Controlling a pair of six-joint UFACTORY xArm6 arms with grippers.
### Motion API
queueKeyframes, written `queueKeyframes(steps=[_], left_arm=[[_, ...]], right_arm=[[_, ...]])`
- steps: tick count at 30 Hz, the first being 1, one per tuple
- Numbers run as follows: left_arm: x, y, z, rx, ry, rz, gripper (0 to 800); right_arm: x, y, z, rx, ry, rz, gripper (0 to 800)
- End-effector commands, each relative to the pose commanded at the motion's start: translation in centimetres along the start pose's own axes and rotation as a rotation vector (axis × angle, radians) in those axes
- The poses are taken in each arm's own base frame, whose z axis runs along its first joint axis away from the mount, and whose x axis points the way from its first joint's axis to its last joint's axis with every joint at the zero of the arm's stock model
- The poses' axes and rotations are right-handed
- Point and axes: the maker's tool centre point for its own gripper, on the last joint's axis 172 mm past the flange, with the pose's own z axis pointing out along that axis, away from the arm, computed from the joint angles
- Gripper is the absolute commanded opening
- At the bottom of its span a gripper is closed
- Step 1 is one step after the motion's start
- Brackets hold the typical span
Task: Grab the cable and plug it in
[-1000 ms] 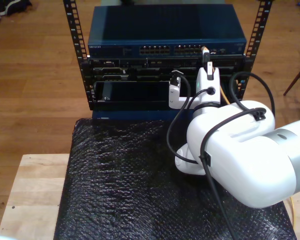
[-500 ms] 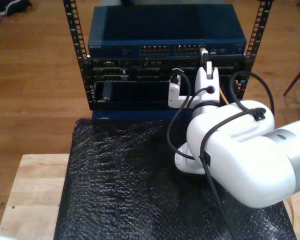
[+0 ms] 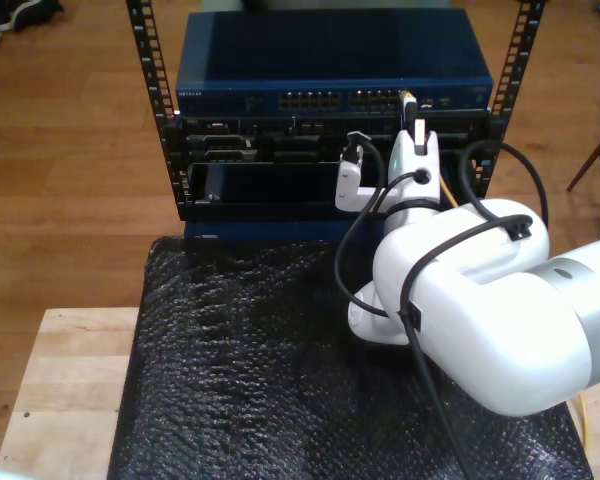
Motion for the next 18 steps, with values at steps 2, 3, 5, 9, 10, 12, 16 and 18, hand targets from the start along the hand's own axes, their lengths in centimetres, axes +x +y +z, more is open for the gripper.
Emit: queueKeyframes(steps=[2, 3, 5, 9, 10, 12, 16, 18], left_arm=[[0.0, 0.0, 0.0, 0.0, 0.0, 0.0, 800], [0.0, 0.0, 0.0, 0.0, 0.0, 0.0, 800], [0.0, 0.0, 0.0, 0.0, 0.0, 0.0, 800], [0.0, 0.03, 0.0, -0.001, 0.0, 0.001, 800], [0.0, 0.0, 0.0, 0.0, 0.0, 0.0, 800], [0.0, 0.0, 0.0, 0.0, 0.0, 0.0, 800], [0.0, 0.0, 0.0, 0.0, 0.0, 0.0, 800], [0.0, 0.0, 0.0, 0.0, 0.0, 0.0, 800]], right_arm=[[0.01, -0.04, 0.01, 0.002, 0.0, 0.0, 0], [0.01, -0.14, -0.01, 0.003, 0.0, -0.001, 0], [0.01, -0.14, -0.01, 0.003, 0.0, -0.001, 0], [-0.05, -0.39, 0.09, 0.012, 0.001, -0.001, 0], [0.05, -0.38, 0.06, 0.012, 0.002, -0.001, 0], [-0.05, -0.39, 0.09, 0.012, 0.001, -0.001, 0], [0.0, -0.2, 0.24, 0.008, 0.0, 0.002, 0], [-0.09, -0.15, 0.3, 0.007, -0.001, 0.002, 0]])
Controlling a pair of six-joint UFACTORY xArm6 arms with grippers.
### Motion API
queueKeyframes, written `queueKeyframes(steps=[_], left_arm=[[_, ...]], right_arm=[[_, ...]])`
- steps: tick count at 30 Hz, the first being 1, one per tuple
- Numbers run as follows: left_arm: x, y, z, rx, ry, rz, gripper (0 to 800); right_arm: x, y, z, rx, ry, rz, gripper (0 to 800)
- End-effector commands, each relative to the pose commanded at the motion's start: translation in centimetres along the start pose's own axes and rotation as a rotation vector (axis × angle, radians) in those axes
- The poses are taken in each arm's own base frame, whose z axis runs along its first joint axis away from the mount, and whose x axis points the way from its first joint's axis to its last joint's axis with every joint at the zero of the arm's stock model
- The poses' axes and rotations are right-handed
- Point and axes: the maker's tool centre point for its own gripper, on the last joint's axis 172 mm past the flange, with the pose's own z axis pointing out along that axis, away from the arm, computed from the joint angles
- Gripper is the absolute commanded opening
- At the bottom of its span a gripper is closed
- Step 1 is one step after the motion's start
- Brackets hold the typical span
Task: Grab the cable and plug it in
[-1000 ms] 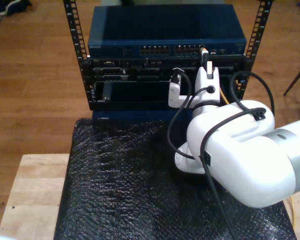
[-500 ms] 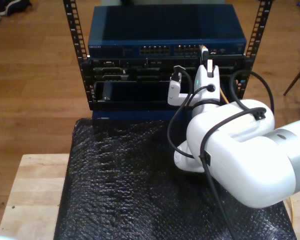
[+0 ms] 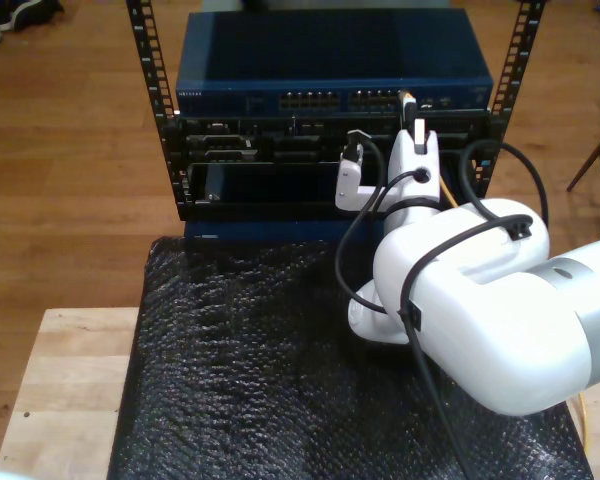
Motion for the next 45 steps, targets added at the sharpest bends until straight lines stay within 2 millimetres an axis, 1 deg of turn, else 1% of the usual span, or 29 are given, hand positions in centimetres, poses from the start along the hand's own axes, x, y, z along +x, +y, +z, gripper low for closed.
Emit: queueKeyframes(steps=[7, 18, 26, 32, 45], left_arm=[[0.0, 0.0, 0.0, 0.0, 0.0, 0.0, 800], [0.0, 0.0, 0.0, 0.0, 0.0, 0.0, 800], [0.0, 0.0, 0.0, 0.0, 0.0, 0.0, 800], [0.0, 0.0, 0.0, 0.0, 0.0, 0.0, 800], [0.0, 0.0, 0.0, 0.0, 0.0, 0.0, 800]], right_arm=[[0.0, 0.0, 0.0, 0.0, 0.0, -0.001, 0], [0.2, -1.1, 0.3, 0.036, 0.006, -0.002, 0], [0.2, -1.0, 0.3, 0.033, 0.006, -0.001, 0], [0.4, -0.1, 0.8, 0.016, 0.005, 0.009, 0], [0.3, -0.4, 0.9, 0.025, 0.005, 0.01, 0]])
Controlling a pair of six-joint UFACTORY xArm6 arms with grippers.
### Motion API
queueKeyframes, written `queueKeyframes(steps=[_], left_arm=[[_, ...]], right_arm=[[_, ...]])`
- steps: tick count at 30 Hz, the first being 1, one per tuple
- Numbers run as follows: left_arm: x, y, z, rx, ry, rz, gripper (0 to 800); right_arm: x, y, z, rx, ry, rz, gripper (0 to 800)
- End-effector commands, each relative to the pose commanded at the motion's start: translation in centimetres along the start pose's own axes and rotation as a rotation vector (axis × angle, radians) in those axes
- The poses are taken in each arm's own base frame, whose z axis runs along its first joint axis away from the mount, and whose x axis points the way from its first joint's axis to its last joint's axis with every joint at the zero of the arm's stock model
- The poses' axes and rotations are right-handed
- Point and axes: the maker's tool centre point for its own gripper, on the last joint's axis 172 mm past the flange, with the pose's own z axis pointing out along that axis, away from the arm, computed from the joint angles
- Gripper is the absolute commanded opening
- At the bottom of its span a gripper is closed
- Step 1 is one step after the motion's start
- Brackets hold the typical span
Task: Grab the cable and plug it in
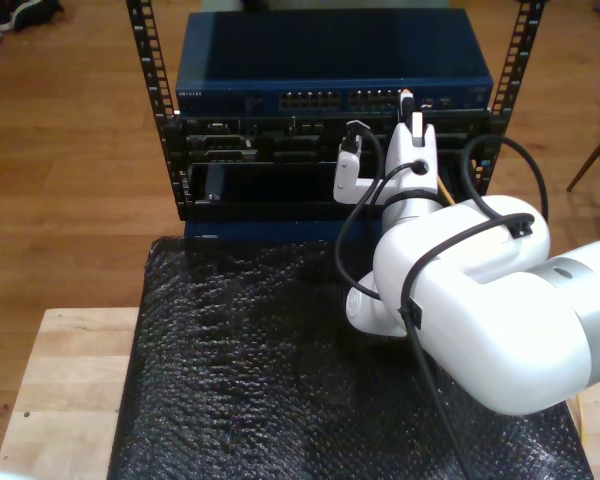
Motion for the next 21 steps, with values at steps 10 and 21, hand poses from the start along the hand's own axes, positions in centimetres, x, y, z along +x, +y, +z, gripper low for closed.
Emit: queueKeyframes(steps=[10, 21], left_arm=[[0.0, 0.0, 0.0, 0.0, 0.0, 0.0, 800], [0.0, 0.0, 0.0, 0.0, 0.0, 0.0, 800]], right_arm=[[-0.2, -0.3, -0.3, 0.053, 0.014, -0.004, 355], [-1.2, -0.5, -2.5, 0.279, 0.04, 0.066, 469]])
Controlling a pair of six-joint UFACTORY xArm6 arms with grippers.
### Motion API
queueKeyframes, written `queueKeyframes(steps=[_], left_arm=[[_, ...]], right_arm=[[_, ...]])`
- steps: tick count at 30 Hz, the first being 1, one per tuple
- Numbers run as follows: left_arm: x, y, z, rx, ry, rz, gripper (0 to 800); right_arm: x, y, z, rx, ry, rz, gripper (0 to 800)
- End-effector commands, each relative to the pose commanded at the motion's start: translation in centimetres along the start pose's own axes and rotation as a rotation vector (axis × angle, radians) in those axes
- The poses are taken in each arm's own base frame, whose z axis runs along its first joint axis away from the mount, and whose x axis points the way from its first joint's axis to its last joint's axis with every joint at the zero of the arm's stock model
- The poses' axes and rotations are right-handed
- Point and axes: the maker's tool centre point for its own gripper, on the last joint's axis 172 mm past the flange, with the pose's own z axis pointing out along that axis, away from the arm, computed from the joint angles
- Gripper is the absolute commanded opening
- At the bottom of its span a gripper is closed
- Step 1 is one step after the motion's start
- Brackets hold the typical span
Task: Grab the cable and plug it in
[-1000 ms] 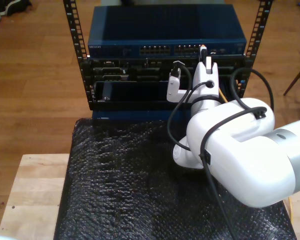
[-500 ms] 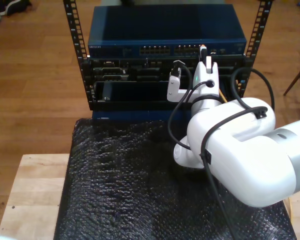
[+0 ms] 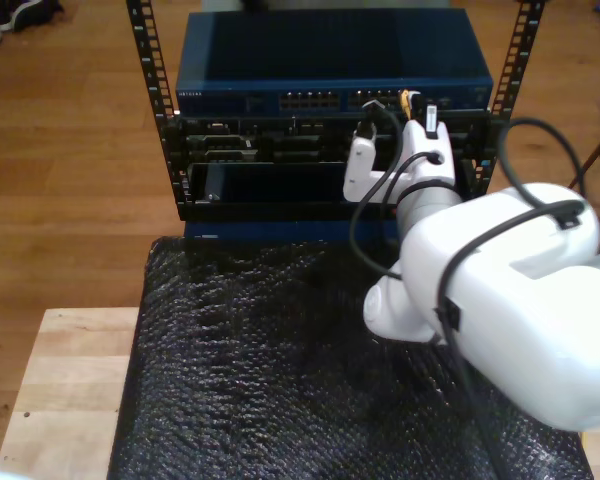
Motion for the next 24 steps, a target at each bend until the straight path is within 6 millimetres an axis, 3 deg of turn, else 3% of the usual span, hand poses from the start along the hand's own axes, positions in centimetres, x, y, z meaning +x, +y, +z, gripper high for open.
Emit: queueKeyframes(steps=[11, 17, 20, 24], left_arm=[[0.0, 0.0, 0.0, -0.001, 0.0, 0.001, 800], [0.0, 0.0, 0.0, 0.0, 0.0, 0.0, 800], [0.0, 0.0, 0.0, 0.0, 0.0, 0.0, 800], [0.0, 0.0, 0.0, 0.0, 0.0, 0.0, 800]], right_arm=[[-0.8, -0.7, -5.3, 0.265, 0.047, 0.028, 609], [0.2, 0.0, -7.8, 0.411, 0.111, 0.047, 616], [-1.6, 0.3, -8.5, 0.484, 0.116, 0.032, 639], [-5.6, 0.6, -9.3, 0.586, 0.088, 0.018, 681]])
